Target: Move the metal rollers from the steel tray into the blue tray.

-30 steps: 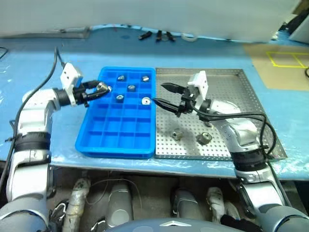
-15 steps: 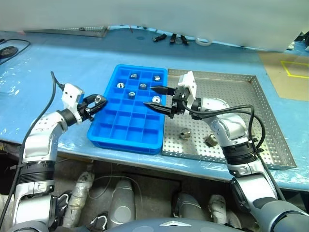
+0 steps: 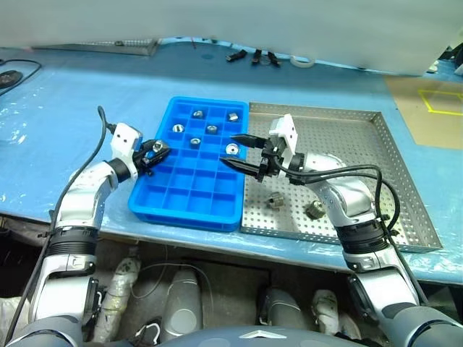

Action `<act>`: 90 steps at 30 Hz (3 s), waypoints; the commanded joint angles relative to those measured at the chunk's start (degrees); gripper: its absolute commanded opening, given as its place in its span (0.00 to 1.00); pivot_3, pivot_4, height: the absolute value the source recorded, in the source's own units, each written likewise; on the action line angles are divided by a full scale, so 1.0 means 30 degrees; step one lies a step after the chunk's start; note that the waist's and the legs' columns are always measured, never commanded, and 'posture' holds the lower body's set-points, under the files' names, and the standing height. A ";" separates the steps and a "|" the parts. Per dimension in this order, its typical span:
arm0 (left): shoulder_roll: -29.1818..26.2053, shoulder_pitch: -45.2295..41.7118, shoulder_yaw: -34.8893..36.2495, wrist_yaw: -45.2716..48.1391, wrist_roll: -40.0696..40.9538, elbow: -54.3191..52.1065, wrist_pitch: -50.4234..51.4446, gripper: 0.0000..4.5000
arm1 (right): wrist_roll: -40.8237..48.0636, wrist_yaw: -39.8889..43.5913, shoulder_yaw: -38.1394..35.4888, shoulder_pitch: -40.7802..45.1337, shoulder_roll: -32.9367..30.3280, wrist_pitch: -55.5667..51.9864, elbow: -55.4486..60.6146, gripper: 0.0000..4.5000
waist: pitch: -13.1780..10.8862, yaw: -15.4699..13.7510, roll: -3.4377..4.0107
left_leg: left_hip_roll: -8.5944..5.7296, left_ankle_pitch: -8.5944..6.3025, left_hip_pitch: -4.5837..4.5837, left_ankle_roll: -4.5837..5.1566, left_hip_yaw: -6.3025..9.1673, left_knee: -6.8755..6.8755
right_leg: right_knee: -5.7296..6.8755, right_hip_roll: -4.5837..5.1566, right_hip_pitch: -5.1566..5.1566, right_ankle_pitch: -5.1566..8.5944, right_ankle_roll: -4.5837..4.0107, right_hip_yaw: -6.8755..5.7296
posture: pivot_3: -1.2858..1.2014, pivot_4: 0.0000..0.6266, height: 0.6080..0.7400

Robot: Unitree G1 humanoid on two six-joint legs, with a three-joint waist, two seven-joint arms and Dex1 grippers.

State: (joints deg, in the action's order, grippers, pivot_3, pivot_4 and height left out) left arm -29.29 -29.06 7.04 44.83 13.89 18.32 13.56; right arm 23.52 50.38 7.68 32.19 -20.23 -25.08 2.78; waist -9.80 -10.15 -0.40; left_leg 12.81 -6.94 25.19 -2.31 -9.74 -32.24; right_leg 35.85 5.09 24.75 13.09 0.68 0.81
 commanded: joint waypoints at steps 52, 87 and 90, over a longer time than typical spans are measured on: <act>0.7347 -1.4189 -0.9255 1.1501 -1.0100 1.9068 -1.2844 0.93 | 0.0455 -0.8835 -0.6355 -1.5930 -0.1089 -0.1005 1.3941 0.82 | 0.0015 0.3977 0.0023 | -0.0059 -0.0182 -0.0324 0.0375 -0.0212 0.0000 | -0.0363 0.0022 -0.0344 -0.0055 0.0092 0.0238 | 0.27 0.24 1.00; 0.7746 -1.3539 -0.7445 1.2306 -0.9354 1.8917 -1.2168 0.30 | 0.0422 -0.8837 -0.4697 -1.6300 -0.1560 -0.1443 1.4091 0.82 | 0.0015 0.4174 0.0023 | -0.0082 -0.0209 -0.0400 0.0410 -0.0220 0.0025 | -0.0418 0.0033 -0.0432 -0.0045 0.0101 0.0236 | 0.30 0.24 1.00; 0.7690 -1.3725 -0.6667 1.2849 -0.8570 1.8725 -1.1786 0.30 | 0.0412 -0.8758 -0.4534 -1.6073 -0.1630 -0.1452 1.3976 0.82 | 0.0015 0.4149 0.0023 | -0.0088 -0.0212 -0.0375 0.0414 -0.0221 0.0030 | -0.0427 0.0034 -0.0411 -0.0045 0.0101 0.0236 | 0.30 0.24 1.00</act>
State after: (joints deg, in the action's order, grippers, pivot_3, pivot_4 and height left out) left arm -6.17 -68.88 -15.01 82.18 -14.31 75.89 -22.32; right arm 24.21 23.91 -5.93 -16.50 -24.66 -29.54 43.29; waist -9.76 2.30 -0.33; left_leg 12.55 -7.58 24.07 -1.06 -10.40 -32.14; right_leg 34.56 5.19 23.52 12.96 0.98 1.52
